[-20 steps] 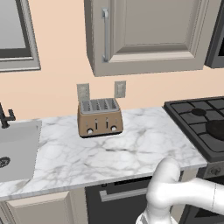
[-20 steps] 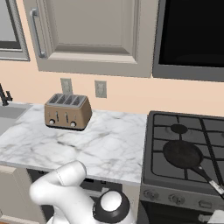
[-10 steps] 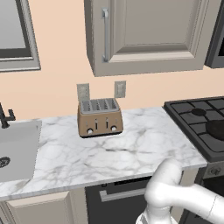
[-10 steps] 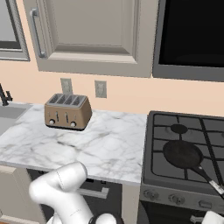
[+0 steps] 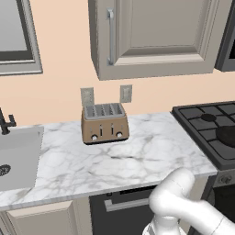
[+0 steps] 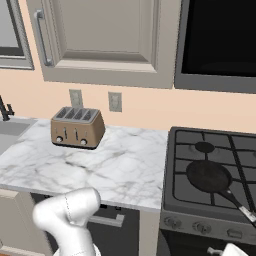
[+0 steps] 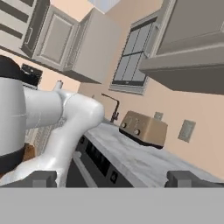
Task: Pick the pan from the cabinet and place it on the stove. Then turn on the stove burner for the pan.
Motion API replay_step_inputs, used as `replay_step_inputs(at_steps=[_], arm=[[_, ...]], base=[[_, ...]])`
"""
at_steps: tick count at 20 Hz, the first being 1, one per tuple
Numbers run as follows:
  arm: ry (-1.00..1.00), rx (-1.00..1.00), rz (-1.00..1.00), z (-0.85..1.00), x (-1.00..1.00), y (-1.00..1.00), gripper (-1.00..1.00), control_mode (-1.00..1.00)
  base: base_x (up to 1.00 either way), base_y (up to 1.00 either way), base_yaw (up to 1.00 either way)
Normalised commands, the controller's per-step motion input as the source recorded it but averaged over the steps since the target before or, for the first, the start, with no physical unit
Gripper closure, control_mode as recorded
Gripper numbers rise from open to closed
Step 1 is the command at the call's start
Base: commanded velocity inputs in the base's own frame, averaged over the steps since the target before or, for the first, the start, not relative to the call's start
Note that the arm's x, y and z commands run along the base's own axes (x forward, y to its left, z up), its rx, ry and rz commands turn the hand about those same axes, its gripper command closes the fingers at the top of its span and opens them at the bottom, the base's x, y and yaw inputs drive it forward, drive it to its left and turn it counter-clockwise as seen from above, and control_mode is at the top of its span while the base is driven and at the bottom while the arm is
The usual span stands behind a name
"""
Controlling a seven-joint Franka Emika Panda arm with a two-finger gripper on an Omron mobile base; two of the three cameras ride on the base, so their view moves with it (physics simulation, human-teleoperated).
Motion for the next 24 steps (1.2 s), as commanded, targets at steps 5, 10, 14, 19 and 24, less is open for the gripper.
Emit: replay_step_inputs(at_steps=[5, 10, 14, 19, 24], arm=[[-0.14, 0.07, -0.16, 0.22, 0.0, 0.44, -1.0, -1.0], [-0.08, 0.07, -0.17, 0.02, -0.02, 0.41, -1.0, -1.0], [-0.02, 0.0, -0.13, 0.0, 0.0, 0.41, -1.0, -1.0], [0.0, 0.0, -0.11, 0.0, 0.0, 0.32, -1.0, -1.0], [0.0, 0.0, -0.06, 0.0, 0.0, 0.12, -1.0, -1.0]], base=[[0.0, 0.0, 0.0], [0.0, 0.0, 0.0], [0.0, 0.0, 0.0], [0.0, 0.0, 0.0], [0.0, 0.0, 0.0]])
